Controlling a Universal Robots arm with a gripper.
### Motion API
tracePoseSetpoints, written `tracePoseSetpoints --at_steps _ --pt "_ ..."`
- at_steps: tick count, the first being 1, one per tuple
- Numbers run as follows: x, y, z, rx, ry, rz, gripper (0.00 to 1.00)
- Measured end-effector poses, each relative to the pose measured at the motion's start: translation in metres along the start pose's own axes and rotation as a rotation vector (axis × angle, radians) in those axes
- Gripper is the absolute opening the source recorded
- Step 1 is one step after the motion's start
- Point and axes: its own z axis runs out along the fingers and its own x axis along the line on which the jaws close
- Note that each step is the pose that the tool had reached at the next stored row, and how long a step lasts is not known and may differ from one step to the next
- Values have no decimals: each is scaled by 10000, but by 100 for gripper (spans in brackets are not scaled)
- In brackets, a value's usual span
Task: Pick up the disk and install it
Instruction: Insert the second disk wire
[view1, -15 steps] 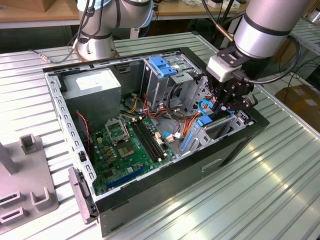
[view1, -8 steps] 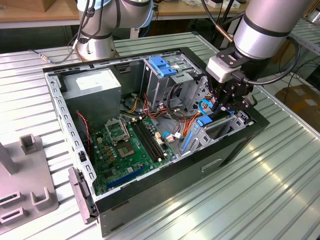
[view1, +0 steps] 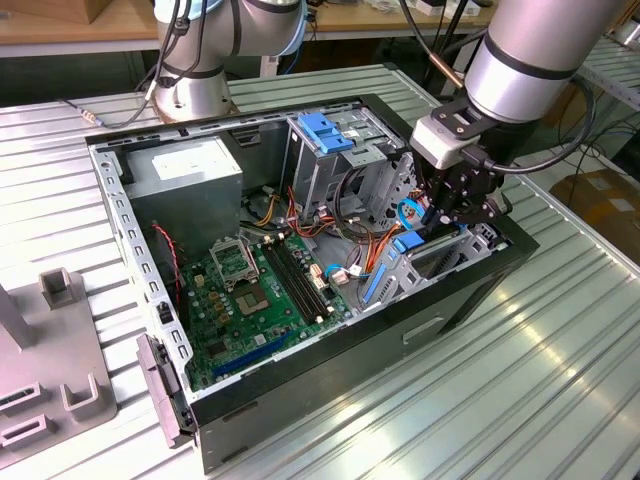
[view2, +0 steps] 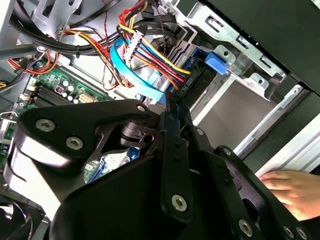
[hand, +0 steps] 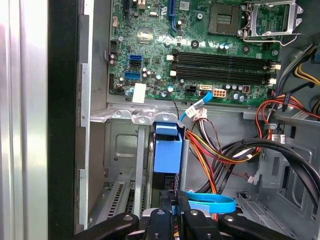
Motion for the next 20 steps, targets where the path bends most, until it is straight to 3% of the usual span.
tracePoseSetpoints --at_steps 7,8,17,20 --pt "1 0 2 2 -10 0 17" --pt "0 -1 -5 2 -9 0 24" --pt "-4 -17 -142 2 -6 0 24" --pt "-5 -18 -146 3 -10 1 24"
